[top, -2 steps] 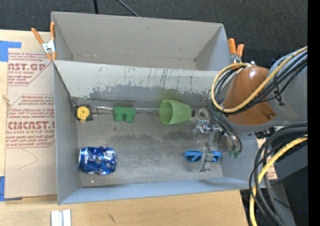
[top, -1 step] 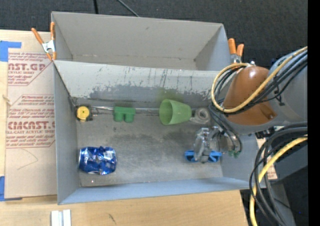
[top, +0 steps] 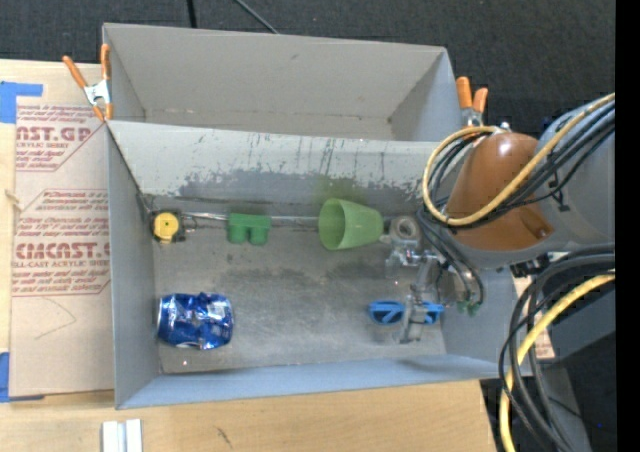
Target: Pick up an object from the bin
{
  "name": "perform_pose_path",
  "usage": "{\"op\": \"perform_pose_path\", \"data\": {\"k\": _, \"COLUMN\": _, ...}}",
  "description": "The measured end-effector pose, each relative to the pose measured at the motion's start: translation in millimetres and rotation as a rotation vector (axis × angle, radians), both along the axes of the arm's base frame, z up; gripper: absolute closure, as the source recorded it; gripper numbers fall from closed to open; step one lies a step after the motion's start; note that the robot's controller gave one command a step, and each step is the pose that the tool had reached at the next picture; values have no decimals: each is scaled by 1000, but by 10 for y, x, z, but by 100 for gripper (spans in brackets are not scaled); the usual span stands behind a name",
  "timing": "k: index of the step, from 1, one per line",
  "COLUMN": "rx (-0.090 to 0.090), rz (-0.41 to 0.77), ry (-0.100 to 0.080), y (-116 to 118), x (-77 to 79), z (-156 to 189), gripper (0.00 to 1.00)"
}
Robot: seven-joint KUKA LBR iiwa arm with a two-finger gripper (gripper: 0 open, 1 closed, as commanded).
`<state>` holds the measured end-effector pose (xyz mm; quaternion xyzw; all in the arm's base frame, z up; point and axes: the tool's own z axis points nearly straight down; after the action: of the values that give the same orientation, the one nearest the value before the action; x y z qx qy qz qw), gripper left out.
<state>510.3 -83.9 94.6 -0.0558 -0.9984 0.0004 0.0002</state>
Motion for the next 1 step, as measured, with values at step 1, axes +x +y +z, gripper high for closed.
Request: {"op": "perform_pose_path", "data": {"k": 1, "rx": 0, "rz": 0, "ry": 0, "y": 0, "x": 0, "z": 0, "gripper": 100}}
